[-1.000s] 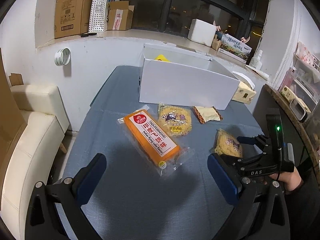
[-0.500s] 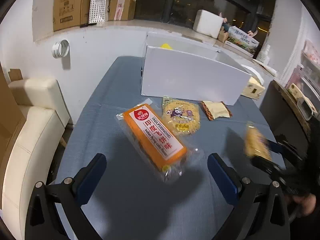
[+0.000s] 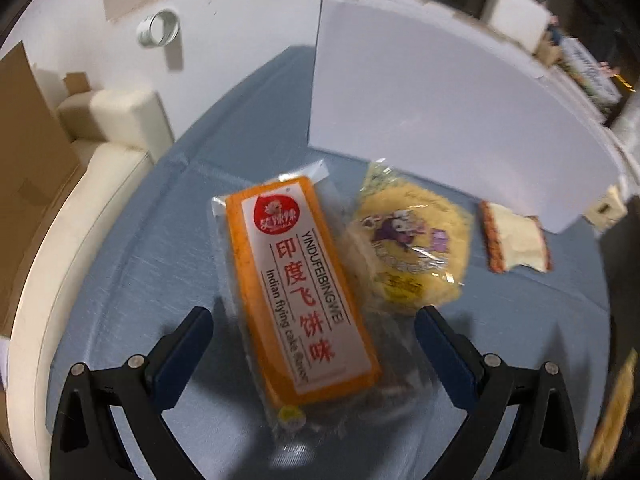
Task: Organize snacks
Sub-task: 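Grasp the large yellow cartoon-printed bag with the right gripper, then grasp the orange flying-cake pack with the left gripper while the right gripper holds its bag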
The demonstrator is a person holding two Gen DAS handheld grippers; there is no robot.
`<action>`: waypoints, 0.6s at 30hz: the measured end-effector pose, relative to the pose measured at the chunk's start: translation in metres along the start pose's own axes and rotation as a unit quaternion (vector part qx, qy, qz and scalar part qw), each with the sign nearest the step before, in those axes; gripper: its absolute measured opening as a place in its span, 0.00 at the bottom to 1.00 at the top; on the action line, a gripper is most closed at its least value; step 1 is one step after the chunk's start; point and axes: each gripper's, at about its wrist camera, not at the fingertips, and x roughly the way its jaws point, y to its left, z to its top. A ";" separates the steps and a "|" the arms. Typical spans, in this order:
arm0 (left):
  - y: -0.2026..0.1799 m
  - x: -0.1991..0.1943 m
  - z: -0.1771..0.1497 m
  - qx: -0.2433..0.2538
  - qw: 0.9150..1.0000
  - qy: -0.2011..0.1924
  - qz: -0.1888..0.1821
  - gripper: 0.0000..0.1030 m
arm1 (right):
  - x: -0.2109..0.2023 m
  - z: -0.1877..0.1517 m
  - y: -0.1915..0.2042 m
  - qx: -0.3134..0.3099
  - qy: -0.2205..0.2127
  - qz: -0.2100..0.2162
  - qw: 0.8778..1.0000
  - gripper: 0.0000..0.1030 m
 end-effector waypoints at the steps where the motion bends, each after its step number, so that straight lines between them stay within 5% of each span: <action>1: -0.001 0.004 0.000 -0.003 1.000 0.005 0.000 1.00 | -0.001 0.000 0.000 0.001 -0.001 0.000 1.000 0.77; 4: -0.010 0.004 -0.003 0.022 0.999 -0.004 0.030 0.94 | 0.000 -0.001 0.002 -0.003 0.000 -0.002 1.000 0.77; 6: -0.011 -0.002 -0.006 0.034 0.999 -0.013 0.025 0.82 | 0.000 -0.001 0.003 -0.002 -0.001 0.002 1.000 0.77; 11: -0.002 -0.016 -0.015 0.050 0.999 -0.016 -0.002 0.74 | 0.003 -0.002 0.003 -0.005 0.002 0.003 1.000 0.77; 18: 0.015 -0.072 -0.036 0.093 0.993 -0.074 -0.030 0.73 | 0.002 -0.001 0.004 -0.008 -0.003 0.006 1.000 0.77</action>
